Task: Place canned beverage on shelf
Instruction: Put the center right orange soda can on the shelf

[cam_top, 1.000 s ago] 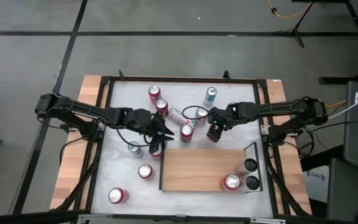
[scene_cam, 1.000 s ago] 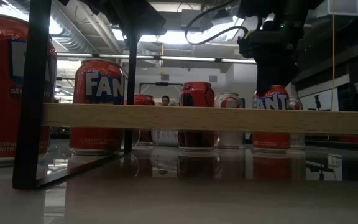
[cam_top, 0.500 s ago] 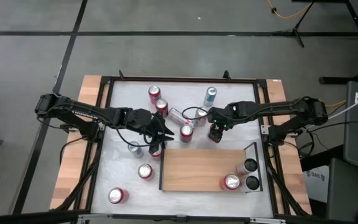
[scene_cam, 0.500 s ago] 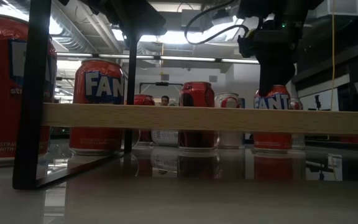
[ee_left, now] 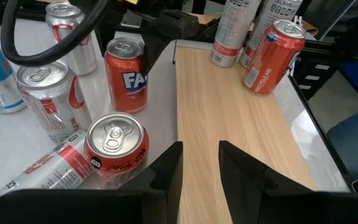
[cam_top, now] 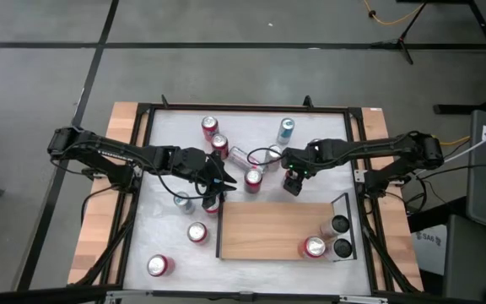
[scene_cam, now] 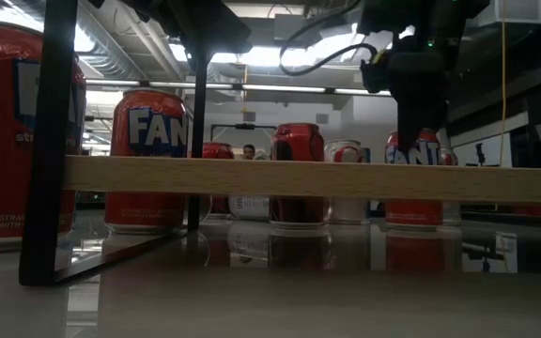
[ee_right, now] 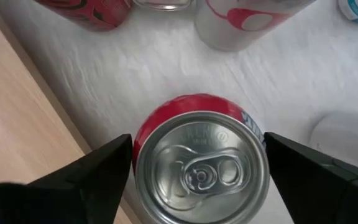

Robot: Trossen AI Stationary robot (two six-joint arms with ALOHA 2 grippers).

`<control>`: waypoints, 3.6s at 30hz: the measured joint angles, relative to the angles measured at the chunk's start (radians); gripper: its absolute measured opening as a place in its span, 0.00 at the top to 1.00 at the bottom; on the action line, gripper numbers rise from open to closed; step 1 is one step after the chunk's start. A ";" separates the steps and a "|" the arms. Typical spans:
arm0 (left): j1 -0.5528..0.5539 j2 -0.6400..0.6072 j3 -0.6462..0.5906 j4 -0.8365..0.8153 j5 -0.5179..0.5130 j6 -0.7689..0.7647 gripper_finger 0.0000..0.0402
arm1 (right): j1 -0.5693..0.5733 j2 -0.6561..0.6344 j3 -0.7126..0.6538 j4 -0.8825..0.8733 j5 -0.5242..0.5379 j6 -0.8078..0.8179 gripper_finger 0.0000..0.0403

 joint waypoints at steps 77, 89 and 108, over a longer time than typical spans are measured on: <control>0.000 0.000 0.000 0.001 0.000 0.001 0.77 | 0.548 -0.003 0.290 -0.270 -0.016 0.145 0.29; 0.000 0.000 0.000 0.000 0.000 0.001 0.77 | 0.550 -0.003 0.217 -0.250 -0.024 0.145 0.29; 0.000 0.000 0.000 0.000 0.000 0.001 0.77 | 0.550 -0.003 0.209 -0.232 -0.024 0.141 0.28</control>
